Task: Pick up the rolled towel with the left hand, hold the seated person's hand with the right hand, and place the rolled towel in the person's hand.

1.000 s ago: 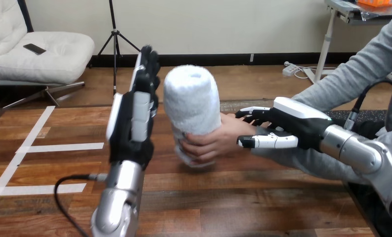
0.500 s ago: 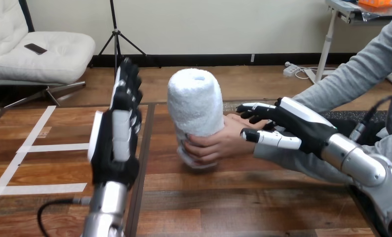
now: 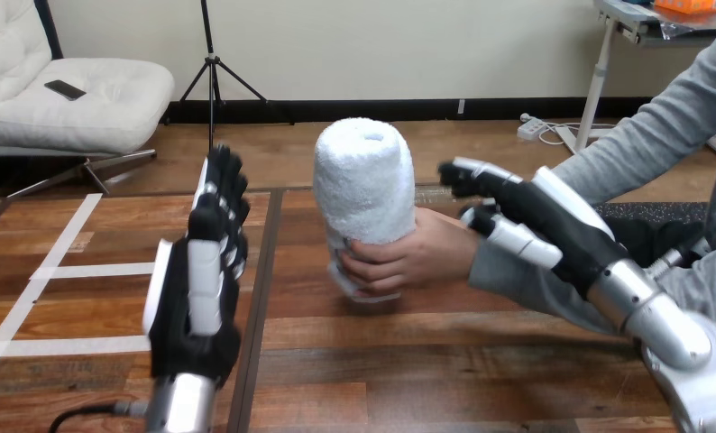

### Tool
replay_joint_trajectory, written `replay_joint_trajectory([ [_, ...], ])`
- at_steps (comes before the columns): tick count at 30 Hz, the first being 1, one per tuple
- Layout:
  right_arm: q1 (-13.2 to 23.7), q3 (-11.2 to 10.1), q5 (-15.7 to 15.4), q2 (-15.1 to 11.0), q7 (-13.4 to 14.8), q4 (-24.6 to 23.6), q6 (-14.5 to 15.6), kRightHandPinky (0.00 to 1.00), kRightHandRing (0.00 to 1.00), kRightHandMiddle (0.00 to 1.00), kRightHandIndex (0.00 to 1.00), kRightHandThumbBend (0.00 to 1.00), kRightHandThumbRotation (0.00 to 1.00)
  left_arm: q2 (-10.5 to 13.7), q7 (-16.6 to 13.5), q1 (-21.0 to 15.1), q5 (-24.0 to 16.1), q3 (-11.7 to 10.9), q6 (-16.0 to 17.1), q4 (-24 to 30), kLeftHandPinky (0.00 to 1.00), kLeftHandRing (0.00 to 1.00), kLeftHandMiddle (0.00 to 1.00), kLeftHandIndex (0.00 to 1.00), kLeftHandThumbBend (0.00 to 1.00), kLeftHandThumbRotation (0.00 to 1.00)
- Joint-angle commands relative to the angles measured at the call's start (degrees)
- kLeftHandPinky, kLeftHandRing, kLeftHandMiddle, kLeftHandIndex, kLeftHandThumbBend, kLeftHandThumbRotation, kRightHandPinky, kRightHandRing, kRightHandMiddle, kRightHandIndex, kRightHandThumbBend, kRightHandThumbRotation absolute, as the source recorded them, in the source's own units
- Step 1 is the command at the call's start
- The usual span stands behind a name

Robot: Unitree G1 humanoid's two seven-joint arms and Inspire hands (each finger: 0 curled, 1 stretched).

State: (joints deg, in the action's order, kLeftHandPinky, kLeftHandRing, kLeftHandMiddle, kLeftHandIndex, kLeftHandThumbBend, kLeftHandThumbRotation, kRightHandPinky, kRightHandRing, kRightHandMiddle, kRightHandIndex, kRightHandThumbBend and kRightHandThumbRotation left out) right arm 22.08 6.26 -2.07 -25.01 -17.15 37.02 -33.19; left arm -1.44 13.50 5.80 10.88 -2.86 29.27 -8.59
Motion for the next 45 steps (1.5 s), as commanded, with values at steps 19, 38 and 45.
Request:
replay_joint_trajectory([
  [19,-15.88,-2.97,15.45,5.37,-5.19,-25.81,0.9,0.91,0.92,0.92,0.92,1.0,1.0,1.43,1.72,4.81,1.58,0.83,0.85,8.64,1.0,0.97,0.97,0.94,0.74,1.0],
  [38,-27.77,-2.07,18.36,11.03,-5.06,-37.8,4.76,0.97,0.92,0.9,0.9,1.0,1.0,1.4,2.15,7.77,1.17,2.47,-0.48,13.91,0.97,0.96,0.96,0.93,0.78,1.0],
  [45,-30.5,-2.16,19.2,12.57,-5.64,-39.36,4.93,0.97,0.92,0.9,0.89,1.0,1.0,0.98,1.77,8.68,-0.29,3.79,0.35,15.03,0.97,0.95,0.95,0.93,0.79,1.0],
])
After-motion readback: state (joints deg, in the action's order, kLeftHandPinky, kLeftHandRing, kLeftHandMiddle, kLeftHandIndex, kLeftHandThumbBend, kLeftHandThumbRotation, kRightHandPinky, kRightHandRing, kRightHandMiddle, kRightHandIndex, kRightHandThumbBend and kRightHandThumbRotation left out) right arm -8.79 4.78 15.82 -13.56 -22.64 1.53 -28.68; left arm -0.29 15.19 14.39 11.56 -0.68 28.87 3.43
